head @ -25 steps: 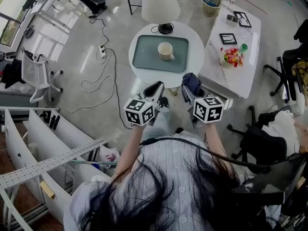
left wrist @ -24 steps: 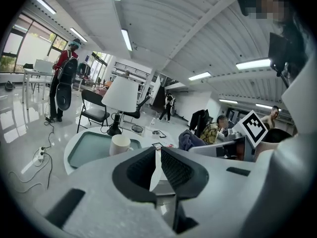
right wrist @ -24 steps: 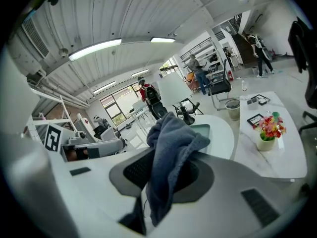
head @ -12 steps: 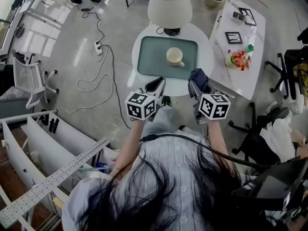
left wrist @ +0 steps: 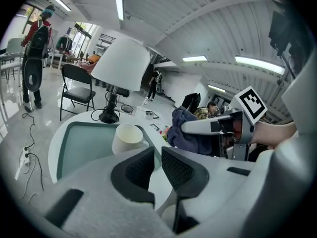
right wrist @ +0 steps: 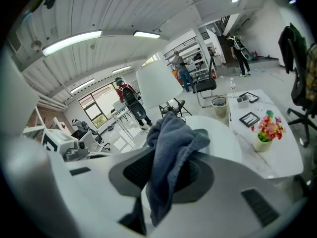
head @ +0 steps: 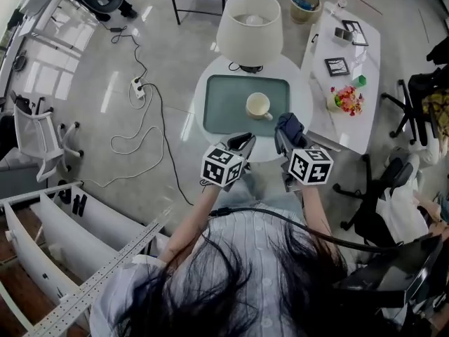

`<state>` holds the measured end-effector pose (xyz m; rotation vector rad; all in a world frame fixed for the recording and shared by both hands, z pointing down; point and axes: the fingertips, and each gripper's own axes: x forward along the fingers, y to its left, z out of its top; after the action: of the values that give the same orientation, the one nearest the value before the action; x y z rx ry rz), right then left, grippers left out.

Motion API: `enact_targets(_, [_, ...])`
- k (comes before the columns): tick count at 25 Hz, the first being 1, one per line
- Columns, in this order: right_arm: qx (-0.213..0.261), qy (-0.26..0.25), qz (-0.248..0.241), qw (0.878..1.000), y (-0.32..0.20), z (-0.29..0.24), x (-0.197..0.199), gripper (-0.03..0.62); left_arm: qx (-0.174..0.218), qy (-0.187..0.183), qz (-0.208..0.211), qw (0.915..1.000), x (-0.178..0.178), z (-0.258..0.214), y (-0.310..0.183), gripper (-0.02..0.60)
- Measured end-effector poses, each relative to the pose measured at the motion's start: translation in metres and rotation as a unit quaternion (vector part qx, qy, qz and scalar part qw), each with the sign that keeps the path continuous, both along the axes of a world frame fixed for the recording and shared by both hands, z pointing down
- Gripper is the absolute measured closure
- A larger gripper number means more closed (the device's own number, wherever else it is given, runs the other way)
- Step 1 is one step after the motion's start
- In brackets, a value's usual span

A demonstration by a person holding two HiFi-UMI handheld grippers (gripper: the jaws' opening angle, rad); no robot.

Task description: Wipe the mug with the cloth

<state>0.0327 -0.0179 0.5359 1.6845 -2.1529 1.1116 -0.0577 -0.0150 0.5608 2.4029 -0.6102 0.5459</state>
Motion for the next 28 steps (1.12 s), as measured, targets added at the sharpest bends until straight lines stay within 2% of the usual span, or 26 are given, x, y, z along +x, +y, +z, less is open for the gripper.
enact_targets(4, [0.008,0.007,0.01,1.0,-0.008,-0.003,0.011,0.5,-0.005,0.011,-0.006,0.9999,0.02,0.008,-0.013,0.549])
enact_targets(7, [0.004,0.016,0.01,1.0,-0.008,-0.005,0.021,0.5,-0.009,-0.006,-0.007,0.9999,0.034,0.015,-0.02,0.541])
enact_targets(10, [0.001,0.015,0.007,1.0,-0.011,-0.005,0.028,0.5,-0.025,-0.02,-0.004,0.9995,0.049,0.023,-0.023,0.458])
enact_targets(14, [-0.006,0.015,-0.017,1.0,-0.017,-0.001,0.037,0.5,-0.045,-0.029,-0.025,0.9982,0.067,0.035,-0.027,0.448])
enact_targets(18, [-0.013,0.014,-0.043,0.999,-0.028,0.004,0.049,0.5,-0.022,-0.07,-0.043,0.9964,0.073,0.044,-0.036,0.448])
enact_targets(23, [-0.024,0.011,-0.08,0.996,-0.045,0.014,0.058,0.5,0.007,-0.128,-0.04,0.9909,0.072,0.05,-0.052,0.448])
enact_targets(28, [-0.036,0.01,-0.111,0.993,-0.054,0.029,0.053,0.5,0.008,-0.151,-0.044,0.9875,0.067,0.06,-0.061,0.448])
